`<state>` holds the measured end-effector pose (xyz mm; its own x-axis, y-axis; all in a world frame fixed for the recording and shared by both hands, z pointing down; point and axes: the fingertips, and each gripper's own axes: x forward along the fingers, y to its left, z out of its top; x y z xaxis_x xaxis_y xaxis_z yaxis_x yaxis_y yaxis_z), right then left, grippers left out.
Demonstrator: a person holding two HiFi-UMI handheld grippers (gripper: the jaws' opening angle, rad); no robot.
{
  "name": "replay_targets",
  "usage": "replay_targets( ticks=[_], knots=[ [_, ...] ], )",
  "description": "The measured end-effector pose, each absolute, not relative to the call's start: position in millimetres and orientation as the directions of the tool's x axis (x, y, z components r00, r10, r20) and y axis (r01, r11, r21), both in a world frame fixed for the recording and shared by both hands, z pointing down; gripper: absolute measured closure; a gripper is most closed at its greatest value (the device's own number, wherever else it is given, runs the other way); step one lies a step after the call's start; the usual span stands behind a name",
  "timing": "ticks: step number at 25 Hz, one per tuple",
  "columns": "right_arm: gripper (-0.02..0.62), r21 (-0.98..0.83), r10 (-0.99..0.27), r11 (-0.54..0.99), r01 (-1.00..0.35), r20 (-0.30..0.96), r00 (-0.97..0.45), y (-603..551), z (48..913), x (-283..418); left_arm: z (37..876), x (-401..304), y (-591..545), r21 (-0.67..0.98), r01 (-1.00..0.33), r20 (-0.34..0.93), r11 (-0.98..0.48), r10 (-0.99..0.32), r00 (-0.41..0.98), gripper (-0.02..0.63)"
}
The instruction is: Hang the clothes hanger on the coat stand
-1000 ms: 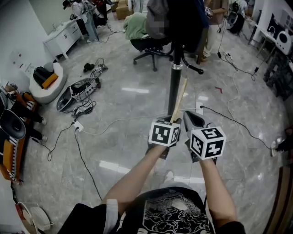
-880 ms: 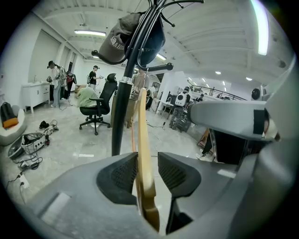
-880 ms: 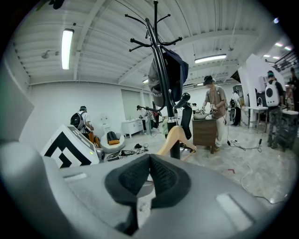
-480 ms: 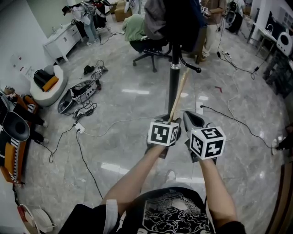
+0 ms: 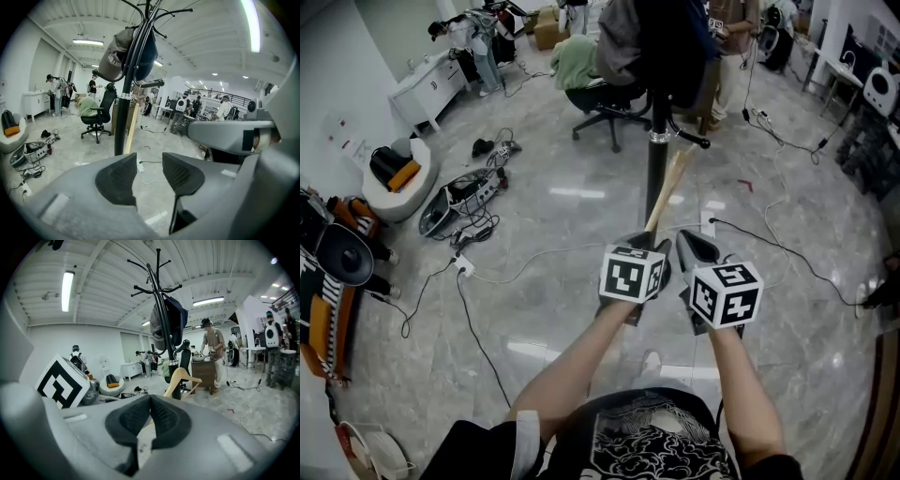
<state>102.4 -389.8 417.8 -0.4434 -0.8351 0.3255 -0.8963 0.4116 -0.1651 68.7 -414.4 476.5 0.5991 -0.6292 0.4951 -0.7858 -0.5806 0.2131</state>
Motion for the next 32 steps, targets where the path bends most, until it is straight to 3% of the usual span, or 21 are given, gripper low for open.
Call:
replay_targets(
  ticks=[18, 32],
  knots=[
    [0.595, -0.153, -0.854, 0.405, -0.901, 0.29, -0.433, -339.6, 394.4, 87.6, 414.8, 53.9, -357.6, 0.139, -0.763, 0.379, -0.632, -0.677, 0.63, 0.447],
    [0.595, -0.12, -0.848, 0.427, -0.896, 0.29, -0.443, -301.7, 384.2, 62.1, 392.7, 32.8, -320.3, 0.105, -0.763, 0.313, -0.637, -0.707, 0.634, 0.587]
  ],
)
